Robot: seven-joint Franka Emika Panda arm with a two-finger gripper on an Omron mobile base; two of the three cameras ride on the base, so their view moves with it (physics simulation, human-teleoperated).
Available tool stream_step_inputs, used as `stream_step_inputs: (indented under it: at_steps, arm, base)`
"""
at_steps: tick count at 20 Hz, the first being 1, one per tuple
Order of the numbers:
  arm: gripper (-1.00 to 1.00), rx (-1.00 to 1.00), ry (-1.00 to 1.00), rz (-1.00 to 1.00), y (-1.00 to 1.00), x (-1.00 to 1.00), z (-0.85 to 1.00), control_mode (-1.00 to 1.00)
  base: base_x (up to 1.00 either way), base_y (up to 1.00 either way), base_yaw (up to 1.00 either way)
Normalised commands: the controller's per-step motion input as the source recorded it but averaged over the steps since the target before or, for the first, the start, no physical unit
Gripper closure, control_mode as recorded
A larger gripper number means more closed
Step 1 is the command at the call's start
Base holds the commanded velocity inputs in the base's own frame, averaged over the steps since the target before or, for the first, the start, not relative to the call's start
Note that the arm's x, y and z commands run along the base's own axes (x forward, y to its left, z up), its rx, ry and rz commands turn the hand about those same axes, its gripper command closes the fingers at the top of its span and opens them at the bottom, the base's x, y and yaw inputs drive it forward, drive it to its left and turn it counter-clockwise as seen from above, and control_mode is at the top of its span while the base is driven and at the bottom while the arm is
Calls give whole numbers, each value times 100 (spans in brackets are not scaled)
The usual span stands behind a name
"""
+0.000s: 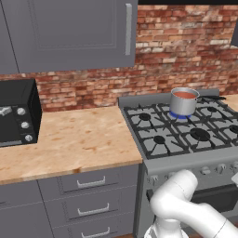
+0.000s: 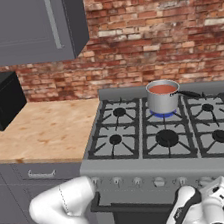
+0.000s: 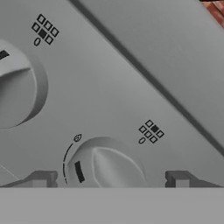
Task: Wait until the marinara sauce is simmered to a deep red color and then turn off the stove.
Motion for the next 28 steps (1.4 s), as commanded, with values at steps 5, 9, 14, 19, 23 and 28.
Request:
stream_step_inputs:
  at_steps: [5,9,14,19,23,28]
  arm:
    - [-100,0,0,-4,26,12,-3,-100]
    - [-100,0,0,-5,20,11,-14,-100]
    - [-100,0,-3,-5,-11,3,-23,-100]
    - [-100,0,-4,-2,-36,3,-21,-100]
    - [-100,0,-4,0,-40,0,-32,-100]
    - [-100,0,-1,-4,-3,0,-34,-100]
  base:
    - [0,0,0]
    - [0,0,0]
    - [0,0,0]
    - [0,0,0]
    - [0,0,0]
    - [0,0,0]
